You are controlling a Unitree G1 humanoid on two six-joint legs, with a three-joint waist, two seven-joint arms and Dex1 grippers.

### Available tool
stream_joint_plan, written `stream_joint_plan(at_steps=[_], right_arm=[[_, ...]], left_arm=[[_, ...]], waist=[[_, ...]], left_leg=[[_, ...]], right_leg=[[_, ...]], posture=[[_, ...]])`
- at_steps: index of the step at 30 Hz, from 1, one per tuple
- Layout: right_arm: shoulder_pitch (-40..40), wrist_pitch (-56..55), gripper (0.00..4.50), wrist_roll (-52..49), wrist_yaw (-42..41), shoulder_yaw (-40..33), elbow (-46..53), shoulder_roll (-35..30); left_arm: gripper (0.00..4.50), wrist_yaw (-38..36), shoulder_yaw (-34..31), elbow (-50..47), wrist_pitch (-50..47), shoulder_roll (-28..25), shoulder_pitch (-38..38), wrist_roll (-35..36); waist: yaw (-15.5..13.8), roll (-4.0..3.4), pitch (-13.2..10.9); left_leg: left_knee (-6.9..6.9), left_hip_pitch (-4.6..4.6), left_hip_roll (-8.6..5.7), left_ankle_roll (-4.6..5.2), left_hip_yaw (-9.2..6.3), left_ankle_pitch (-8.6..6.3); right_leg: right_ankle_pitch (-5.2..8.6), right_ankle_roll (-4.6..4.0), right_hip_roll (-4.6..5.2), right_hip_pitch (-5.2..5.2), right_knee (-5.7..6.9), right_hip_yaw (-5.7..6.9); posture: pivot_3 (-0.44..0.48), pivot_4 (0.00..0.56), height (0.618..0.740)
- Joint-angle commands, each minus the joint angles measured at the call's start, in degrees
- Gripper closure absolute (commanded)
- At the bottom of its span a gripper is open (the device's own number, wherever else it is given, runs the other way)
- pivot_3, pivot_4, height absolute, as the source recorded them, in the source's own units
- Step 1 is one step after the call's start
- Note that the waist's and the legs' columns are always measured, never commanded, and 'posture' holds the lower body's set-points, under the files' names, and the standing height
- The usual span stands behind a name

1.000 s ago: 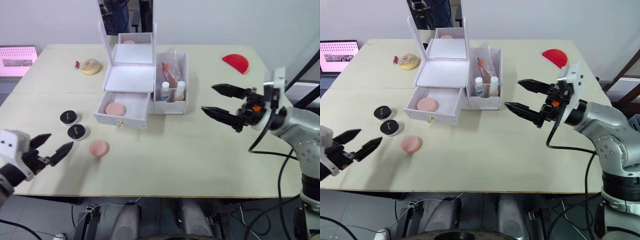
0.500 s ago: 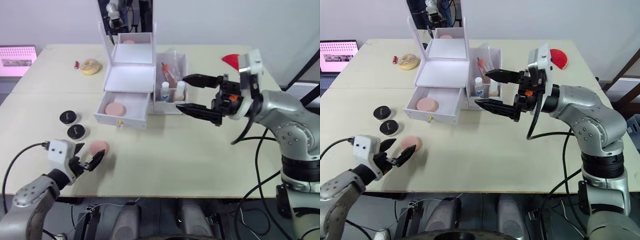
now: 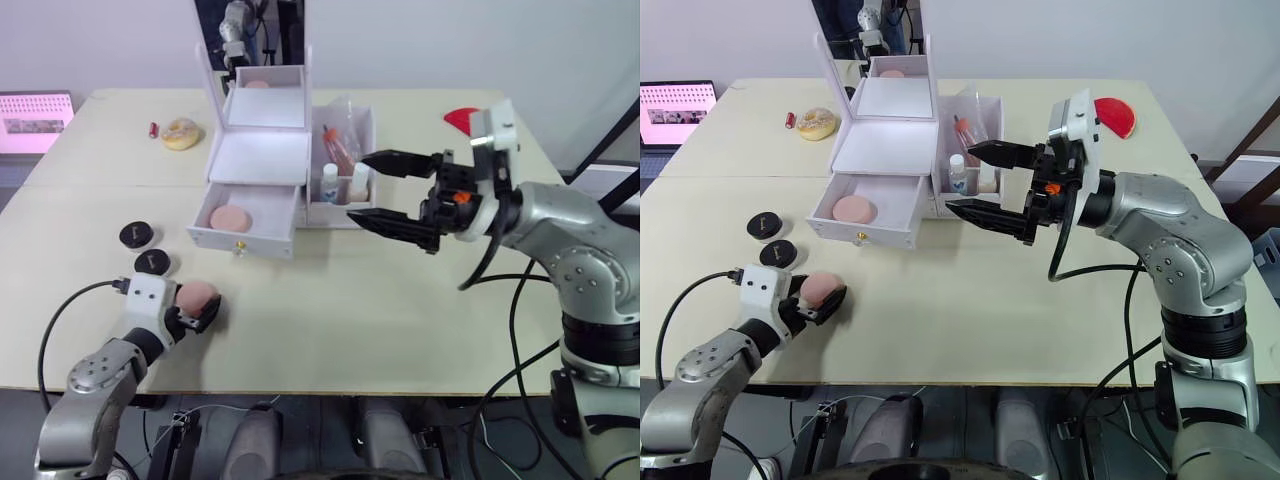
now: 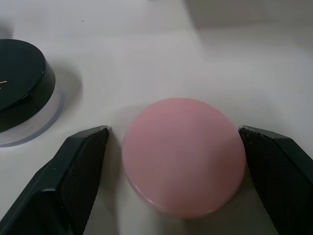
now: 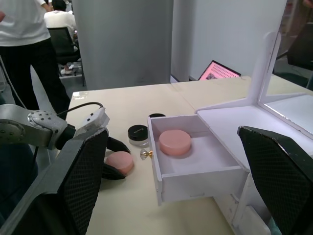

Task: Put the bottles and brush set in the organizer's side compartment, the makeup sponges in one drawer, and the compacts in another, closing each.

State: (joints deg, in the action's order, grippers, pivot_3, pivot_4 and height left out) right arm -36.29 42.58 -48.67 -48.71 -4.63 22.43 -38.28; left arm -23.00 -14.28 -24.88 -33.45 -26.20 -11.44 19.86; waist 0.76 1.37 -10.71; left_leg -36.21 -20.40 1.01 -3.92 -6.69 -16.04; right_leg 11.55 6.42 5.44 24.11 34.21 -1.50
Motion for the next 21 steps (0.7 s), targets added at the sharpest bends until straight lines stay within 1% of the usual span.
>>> stream_joint_plan(at_steps=[1, 4, 7, 8, 9, 10, 16, 21], right_arm=[[-1.1, 0.1, 0.00, -1.1, 0.2, -1.1, 1.9, -0.3], [-1.1, 0.3, 0.00, -0.9, 0.1, -1.1, 1.8, -0.4], [-0.9, 0.2, 0.00, -0.6, -0.2, -1.1, 1.8, -0.6], [-0.8, 0.3, 0.00, -0.6, -0.3, -1.1, 1.8, -0.7], [-0.8, 0.3, 0.00, -0.7, -0.3, -1.2, 1.9, -0.7], [-0.7, 0.4, 0.00, -0.7, -0.4, -1.3, 1.9, -0.8], [0.6, 0.3, 0.00, -0.7, -0.8, -1.4, 2.3, -1.3], [0.0, -0.4, 0.00, 0.3, -0.7, -0.9, 1.3, -0.7]], left_arm=[[0.05, 0.3, 1.0, 0.2, 0.2, 0.6, -0.1, -0.4], [0.05, 0.4, 1.3, -0.3, 0.1, 1.1, -0.2, -0.4], [0.77, 0.5, 1.7, -1.4, 0.2, 1.7, -0.8, -0.3], [1.33, 0.6, 1.7, -2.0, 0.1, 1.7, -1.0, -0.3], [1.73, 0.7, 1.6, -2.6, 0.0, 1.8, -1.4, -0.3], [1.82, 0.7, 1.6, -2.9, -0.1, 1.9, -1.5, -0.2], [1.82, 1.6, 1.0, -6.6, -0.8, 2.2, -3.5, 0.2], [1.82, 1.6, 0.9, -8.2, -4.5, 0.0, -2.7, 0.5]], waist=[[0.0, 0.00, 0.0], [0.0, 0.00, 0.0], [0.0, -0.01, 0.0], [0.0, -0.01, 0.0], [0.0, -0.01, 0.0], [0.0, -0.01, 0.0], [0.0, -0.01, 0.0], [0.1, 0.00, 0.0]], left_leg=[[0.00, 0.00, 0.00, 0.00, 0.00, 0.00], [0.00, 0.00, 0.00, 0.00, 0.00, 0.00], [0.00, 0.01, 0.00, 0.00, 0.00, 0.00], [0.00, 0.00, 0.00, 0.00, 0.00, 0.00], [0.00, -0.01, 0.00, 0.00, 0.00, 0.00], [0.00, -0.02, 0.00, 0.00, 0.00, 0.00], [0.06, -0.04, 0.00, 0.00, 0.00, 0.00], [0.03, -0.02, 0.00, 0.00, 0.00, 0.00]], right_leg=[[0.00, 0.00, 0.00, 0.00, -0.01, 0.00], [0.00, 0.00, 0.00, 0.00, 0.00, 0.00], [0.00, 0.01, 0.00, 0.00, 0.00, 0.00], [0.00, 0.01, 0.00, 0.00, -0.01, 0.00], [0.00, 0.00, 0.01, 0.00, -0.02, 0.00], [0.00, 0.00, 0.01, 0.00, -0.04, 0.00], [0.02, 0.02, 0.01, 0.01, -0.10, 0.00], [0.07, 0.10, 0.01, 0.02, -0.08, 0.00]], posture=[[0.000, 0.150, 0.739], [0.000, 0.150, 0.739], [0.000, 0.150, 0.739], [0.000, 0.150, 0.739], [0.000, 0.150, 0.739], [0.000, 0.150, 0.739], [0.000, 0.150, 0.739], [0.000, 0.150, 0.739]])
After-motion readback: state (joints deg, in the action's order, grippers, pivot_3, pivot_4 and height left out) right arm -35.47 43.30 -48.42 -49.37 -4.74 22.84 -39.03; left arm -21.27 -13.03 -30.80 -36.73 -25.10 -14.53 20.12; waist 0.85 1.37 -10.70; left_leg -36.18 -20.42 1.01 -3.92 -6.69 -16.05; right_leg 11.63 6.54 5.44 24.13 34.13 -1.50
